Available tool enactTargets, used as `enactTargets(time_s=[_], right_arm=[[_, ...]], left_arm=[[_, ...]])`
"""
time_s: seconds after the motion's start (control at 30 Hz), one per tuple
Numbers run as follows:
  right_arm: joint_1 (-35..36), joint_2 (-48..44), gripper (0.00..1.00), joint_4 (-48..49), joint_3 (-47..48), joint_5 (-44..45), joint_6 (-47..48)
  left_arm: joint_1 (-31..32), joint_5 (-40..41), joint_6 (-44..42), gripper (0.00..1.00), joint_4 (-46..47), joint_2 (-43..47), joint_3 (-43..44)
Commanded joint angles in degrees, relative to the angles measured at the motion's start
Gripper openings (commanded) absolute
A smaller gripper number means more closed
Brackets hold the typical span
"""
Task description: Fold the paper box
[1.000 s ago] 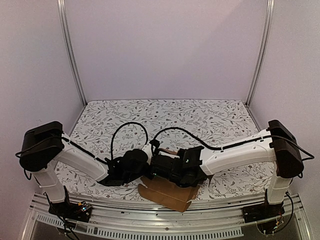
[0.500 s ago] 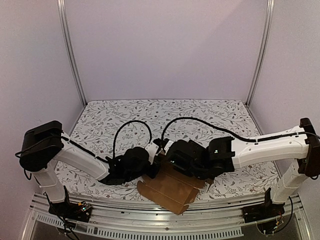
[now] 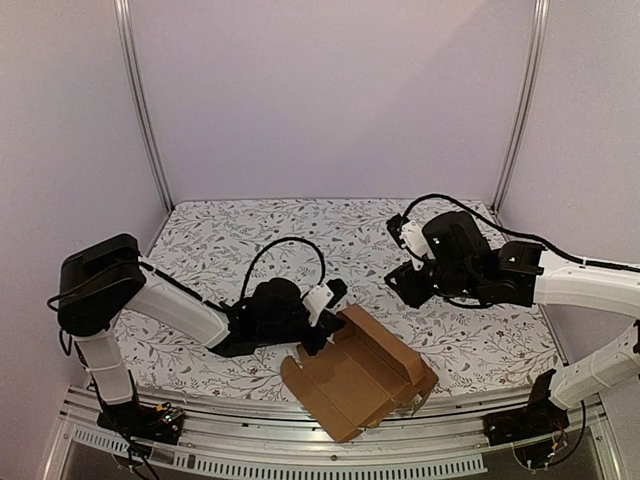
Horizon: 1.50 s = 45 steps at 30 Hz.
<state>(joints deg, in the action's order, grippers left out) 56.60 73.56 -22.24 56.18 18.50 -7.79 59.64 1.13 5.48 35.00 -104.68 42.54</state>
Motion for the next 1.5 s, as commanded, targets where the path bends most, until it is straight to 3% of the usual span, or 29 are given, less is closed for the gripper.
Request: enactTargets(time_s=[0.0, 0.1, 0.13, 0.63, 1.07, 1.47], right_arm=[[-2.57, 1.15, 0.30, 6.96, -1.21, -12.48, -4.05], [-4.60, 4.10, 0.02, 9.53, -1.67, -16.27, -4.88], [-5.23, 4.87, 0.00, 10.51, -1.81, -17.62, -5.70], [-5.54, 14.55, 0.00, 28.05, -7.11, -26.61, -17.45], [-2.90, 14.72, 0.00, 33.65, -12.93, -23.78, -22.62], [-0.17, 16.91, 0.00, 34.15, -16.25, -18.83, -25.21]], left_arm=[[-0.58, -8.20, -2.40, 0.00, 0.90, -2.77, 2.93], [-0.64, -8.37, -2.82, 0.00, 3.06, -4.21, 3.43], [-0.63, -8.35, -3.10, 0.00, 3.09, -4.59, 3.84], [-0.66, -7.46, -4.89, 0.00, 3.59, -8.04, 5.76], [-0.64, -8.54, -2.62, 0.01, 5.20, -9.25, 4.79], [-0.16, -11.05, -1.12, 0.10, 6.97, -11.41, 3.91]])
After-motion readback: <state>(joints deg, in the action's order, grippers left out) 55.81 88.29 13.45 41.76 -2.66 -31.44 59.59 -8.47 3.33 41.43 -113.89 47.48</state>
